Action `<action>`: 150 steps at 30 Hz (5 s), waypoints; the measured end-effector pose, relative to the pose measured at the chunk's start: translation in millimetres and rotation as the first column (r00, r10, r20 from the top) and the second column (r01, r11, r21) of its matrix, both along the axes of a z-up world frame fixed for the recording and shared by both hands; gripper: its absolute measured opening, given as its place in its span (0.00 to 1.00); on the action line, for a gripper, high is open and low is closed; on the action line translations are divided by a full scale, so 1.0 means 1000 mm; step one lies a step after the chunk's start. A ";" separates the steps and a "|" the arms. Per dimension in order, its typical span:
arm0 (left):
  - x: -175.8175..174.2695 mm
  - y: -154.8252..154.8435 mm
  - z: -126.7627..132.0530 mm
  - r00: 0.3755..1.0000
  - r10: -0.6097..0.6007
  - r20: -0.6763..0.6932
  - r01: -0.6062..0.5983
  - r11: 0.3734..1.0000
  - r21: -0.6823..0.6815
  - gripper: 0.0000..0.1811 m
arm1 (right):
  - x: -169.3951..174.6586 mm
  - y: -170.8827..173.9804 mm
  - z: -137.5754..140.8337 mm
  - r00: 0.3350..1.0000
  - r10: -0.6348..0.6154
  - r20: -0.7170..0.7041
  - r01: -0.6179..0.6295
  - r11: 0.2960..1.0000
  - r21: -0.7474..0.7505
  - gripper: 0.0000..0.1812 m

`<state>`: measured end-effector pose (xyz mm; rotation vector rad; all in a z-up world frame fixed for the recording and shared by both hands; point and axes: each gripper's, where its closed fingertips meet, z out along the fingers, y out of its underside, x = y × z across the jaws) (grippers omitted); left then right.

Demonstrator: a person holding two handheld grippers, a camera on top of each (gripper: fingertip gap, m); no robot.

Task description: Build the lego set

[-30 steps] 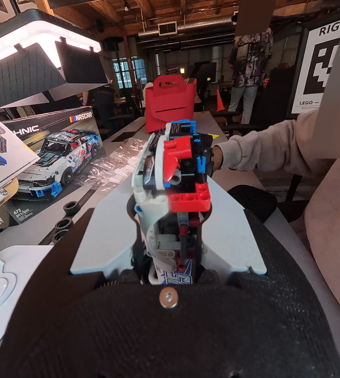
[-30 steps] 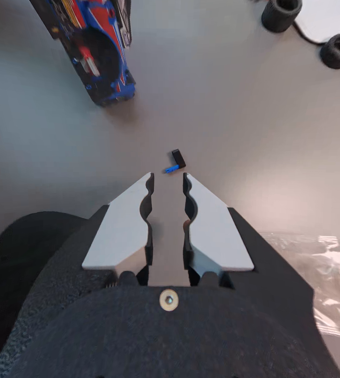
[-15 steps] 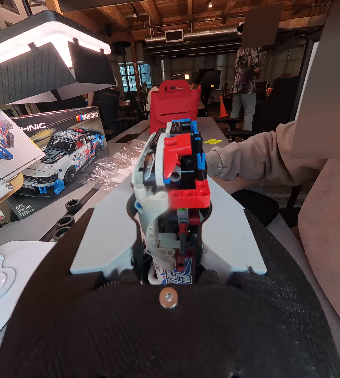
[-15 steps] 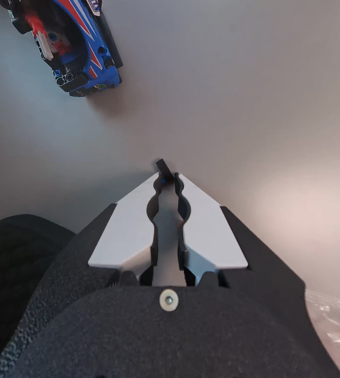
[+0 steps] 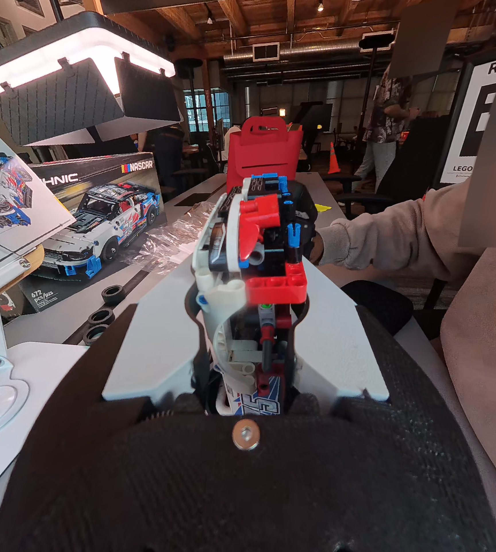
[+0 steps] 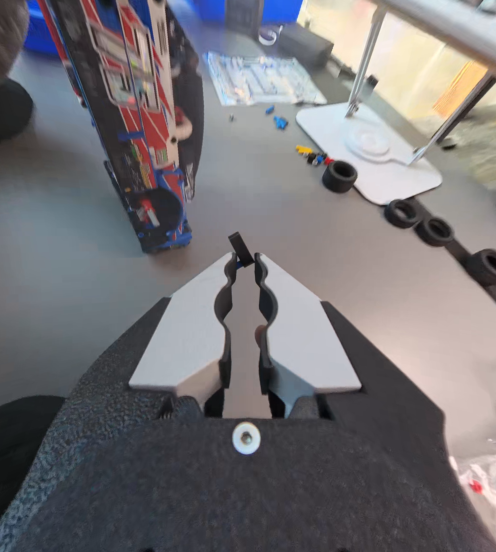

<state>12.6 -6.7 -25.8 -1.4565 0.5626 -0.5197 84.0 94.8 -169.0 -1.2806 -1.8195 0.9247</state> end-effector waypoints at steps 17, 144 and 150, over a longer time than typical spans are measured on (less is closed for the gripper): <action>-0.004 0.010 -0.001 0.994 0.106 0.007 -0.105 0.991 -0.085 0.31 | -0.042 -0.088 0.224 0.887 0.196 -0.417 0.039 0.870 0.491 0.05; 0.009 -0.018 -0.003 0.979 0.110 -0.169 -0.121 0.991 -0.055 0.38 | -0.048 -0.150 0.066 0.977 0.201 -0.074 -0.183 0.963 0.196 0.03; -0.020 -0.051 0.006 0.948 0.291 -0.132 -0.297 0.954 -0.032 0.32 | -0.050 -0.150 0.066 0.977 0.196 -0.082 -0.176 0.964 0.198 0.03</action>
